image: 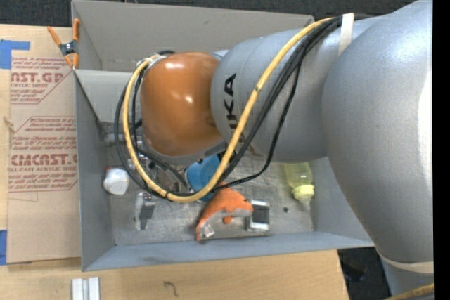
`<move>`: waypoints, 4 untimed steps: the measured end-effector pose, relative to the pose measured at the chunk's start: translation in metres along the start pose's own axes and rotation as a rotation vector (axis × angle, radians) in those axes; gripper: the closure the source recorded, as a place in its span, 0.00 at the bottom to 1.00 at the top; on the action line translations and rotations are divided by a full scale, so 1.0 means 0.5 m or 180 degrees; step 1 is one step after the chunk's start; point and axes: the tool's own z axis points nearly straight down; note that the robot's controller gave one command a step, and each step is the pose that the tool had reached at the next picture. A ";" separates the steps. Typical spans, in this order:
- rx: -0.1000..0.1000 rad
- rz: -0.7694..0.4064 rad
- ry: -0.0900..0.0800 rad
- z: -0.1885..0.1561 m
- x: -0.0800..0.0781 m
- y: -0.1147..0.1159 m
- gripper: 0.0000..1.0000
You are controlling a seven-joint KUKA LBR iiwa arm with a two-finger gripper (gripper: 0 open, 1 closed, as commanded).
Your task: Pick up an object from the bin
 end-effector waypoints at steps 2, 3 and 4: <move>-0.0011 0.0502 -0.0011 0.117 -0.099 -0.011 0.00; -0.0009 0.0240 -0.0017 0.141 -0.119 -0.060 1.00; -0.0010 0.0241 -0.0016 0.141 -0.119 -0.061 0.00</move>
Offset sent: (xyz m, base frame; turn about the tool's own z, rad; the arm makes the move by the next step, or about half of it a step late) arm 0.0988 -0.0126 -0.0806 0.2783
